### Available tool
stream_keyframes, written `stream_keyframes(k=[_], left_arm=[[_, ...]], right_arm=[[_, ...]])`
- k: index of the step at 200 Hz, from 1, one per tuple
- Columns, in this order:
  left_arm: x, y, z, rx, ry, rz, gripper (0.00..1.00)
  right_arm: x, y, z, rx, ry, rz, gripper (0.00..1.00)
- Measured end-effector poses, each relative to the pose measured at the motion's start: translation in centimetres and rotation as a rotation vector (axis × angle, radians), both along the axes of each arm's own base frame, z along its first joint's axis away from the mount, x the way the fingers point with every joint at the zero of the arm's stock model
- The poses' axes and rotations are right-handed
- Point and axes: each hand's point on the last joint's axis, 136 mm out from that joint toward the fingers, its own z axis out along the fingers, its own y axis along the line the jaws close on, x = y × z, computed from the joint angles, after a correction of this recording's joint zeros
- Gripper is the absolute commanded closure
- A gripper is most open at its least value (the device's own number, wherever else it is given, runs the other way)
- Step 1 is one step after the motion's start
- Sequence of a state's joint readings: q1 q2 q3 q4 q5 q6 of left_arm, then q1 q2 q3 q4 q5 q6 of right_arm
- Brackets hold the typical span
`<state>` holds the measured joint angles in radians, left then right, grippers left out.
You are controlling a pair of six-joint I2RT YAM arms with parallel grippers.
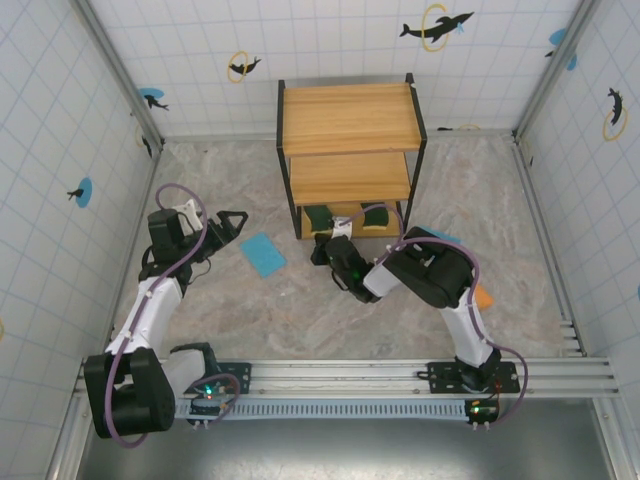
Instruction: Place and organize the cleaning sponges onto the shelf
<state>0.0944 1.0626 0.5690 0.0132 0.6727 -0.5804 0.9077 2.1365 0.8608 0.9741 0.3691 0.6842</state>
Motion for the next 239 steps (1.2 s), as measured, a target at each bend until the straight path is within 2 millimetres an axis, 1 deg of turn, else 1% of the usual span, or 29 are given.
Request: stream_keyframes(k=[23,55,188,216,239], left_arm=[[0.0,0.0,0.0,0.000,0.000,0.000,0.03],[0.0,0.0,0.0,0.000,0.000,0.000,0.02],[0.0,0.0,0.0,0.000,0.000,0.000,0.02],[0.0,0.0,0.0,0.000,0.000,0.000,0.02],[0.0,0.0,0.0,0.000,0.000,0.000,0.02]], right_arm=[[0.5,-0.5,0.0,0.000,-0.001,-0.017,1.00],[0.7,-0.6,0.0,0.003,-0.005,-0.024,1.00],[1.8,1.0,0.1,0.024,-0.011,-0.011,1.00],[1.8,1.0,0.0,0.022,-0.009,-0.010,1.00],[1.8,1.0,0.0,0.022,-0.009,-0.010,0.97]])
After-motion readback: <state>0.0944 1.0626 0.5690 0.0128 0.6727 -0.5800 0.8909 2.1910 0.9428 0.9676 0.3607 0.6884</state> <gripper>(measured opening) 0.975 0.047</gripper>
